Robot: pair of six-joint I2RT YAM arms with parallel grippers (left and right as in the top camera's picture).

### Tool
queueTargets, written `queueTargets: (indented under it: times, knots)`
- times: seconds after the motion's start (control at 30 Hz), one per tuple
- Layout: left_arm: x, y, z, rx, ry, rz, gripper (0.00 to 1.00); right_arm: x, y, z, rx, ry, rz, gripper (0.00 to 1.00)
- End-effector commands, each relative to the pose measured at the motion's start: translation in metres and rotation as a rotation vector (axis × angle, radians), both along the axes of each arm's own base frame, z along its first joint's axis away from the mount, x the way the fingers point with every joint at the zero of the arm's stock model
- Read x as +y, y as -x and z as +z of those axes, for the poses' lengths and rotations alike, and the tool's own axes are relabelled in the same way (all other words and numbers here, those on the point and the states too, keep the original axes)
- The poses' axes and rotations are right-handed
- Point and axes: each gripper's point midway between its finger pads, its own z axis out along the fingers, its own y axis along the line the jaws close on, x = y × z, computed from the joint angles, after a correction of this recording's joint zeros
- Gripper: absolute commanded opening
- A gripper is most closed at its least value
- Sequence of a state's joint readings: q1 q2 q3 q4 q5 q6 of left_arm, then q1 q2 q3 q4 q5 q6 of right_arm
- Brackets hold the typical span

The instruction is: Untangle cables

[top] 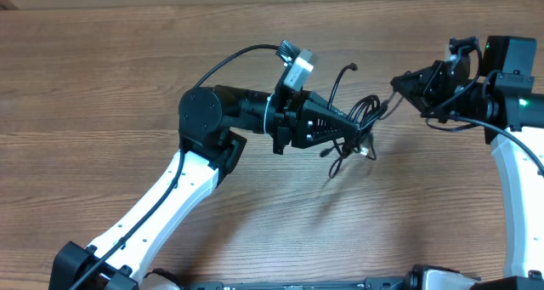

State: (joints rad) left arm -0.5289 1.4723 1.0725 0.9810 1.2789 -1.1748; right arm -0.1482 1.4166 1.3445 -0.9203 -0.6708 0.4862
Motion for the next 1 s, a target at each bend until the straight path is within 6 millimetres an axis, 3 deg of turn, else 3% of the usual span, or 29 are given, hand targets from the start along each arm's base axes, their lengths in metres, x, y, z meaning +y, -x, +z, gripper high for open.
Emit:
queueTargets:
  times: [0.0, 0.17, 0.23, 0.37, 0.47, 0.57, 0.8, 0.97]
  knots:
    - [0.001, 0.001, 0.005, -0.033, 0.014, 0.001, 0.04, -0.022, -0.001, -0.012, 0.039, 0.093, -0.087, 0.04]
    - [0.004, -0.002, 0.005, -0.034, 0.013, 0.012, 0.04, -0.036, 0.009, -0.019, 0.096, 0.09, -0.121, 0.04]
    - [0.004, -0.003, 0.004, -0.035, 0.013, 0.013, 0.04, -0.032, 0.013, -0.018, 0.071, 0.087, -0.055, 0.07]
    - [0.005, -0.003, 0.004, -0.036, 0.01, 0.012, 0.04, -0.023, 0.021, -0.013, 0.018, 0.076, 0.059, 0.49]
    - [0.008, -0.003, 0.001, -0.044, -0.005, -0.002, 0.04, -0.021, 0.025, -0.011, 0.007, 0.082, 0.077, 0.68]
    - [0.011, -0.001, -0.002, -0.045, -0.021, -0.017, 0.04, -0.02, 0.029, -0.005, -0.009, 0.087, 0.078, 0.79]
    - [0.017, -0.002, -0.005, -0.055, -0.039, -0.028, 0.04, -0.011, 0.046, 0.031, -0.161, 0.116, 0.132, 0.9]
    - [0.022, -0.002, -0.009, -0.07, -0.059, -0.042, 0.04, -0.003, 0.071, 0.068, -0.326, 0.18, 0.17, 0.99]
